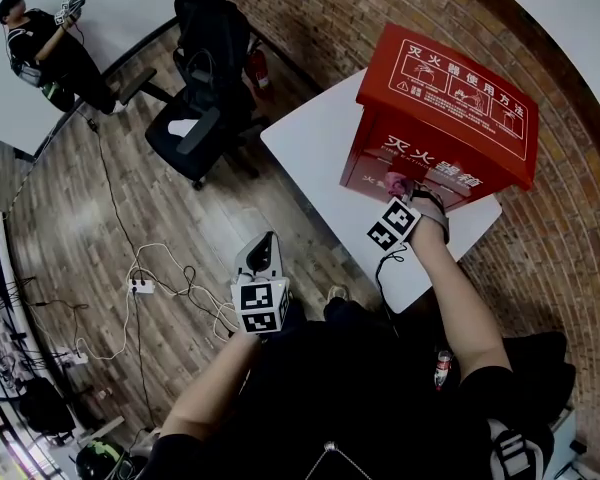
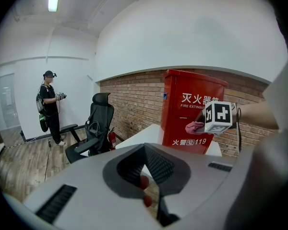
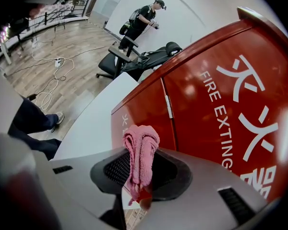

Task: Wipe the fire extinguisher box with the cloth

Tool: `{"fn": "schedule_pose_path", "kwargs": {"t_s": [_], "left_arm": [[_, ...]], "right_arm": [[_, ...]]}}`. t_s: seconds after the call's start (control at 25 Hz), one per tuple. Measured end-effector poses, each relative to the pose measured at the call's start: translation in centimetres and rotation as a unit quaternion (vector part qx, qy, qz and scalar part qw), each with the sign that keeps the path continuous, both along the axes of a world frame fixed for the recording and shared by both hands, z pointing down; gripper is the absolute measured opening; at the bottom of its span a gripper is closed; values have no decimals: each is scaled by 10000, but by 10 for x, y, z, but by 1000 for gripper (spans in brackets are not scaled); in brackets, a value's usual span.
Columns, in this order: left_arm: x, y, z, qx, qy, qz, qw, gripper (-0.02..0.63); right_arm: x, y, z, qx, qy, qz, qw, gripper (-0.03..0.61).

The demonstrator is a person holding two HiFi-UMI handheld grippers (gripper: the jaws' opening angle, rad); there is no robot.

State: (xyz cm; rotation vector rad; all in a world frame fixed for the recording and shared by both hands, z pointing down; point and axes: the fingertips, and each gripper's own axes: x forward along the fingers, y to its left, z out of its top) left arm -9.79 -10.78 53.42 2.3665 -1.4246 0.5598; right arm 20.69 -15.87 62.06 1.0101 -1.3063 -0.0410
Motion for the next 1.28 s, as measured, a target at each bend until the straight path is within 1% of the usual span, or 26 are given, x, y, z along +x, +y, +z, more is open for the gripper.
{"fn": "schedule_pose_path", "kwargs": {"t_s": [0.44,0.8,1.08,1.28], "left_arm": [[9,-2,1,39,22,-94,9999,28],[16,19,11,20,62,-394,9992,28],[14,31,21,14,98,-664,9977,28],[9,39,26,-11,85,-779,9969,28]], "right_arm": [[1,1,23,-90,-145,-67,9998,106],[2,3,45,-182,-195,-212,9994,106],[0,2,67,-258,-193,-312,9990,106],[-2,2,81,-330,-203,-300,9988,106]]}}
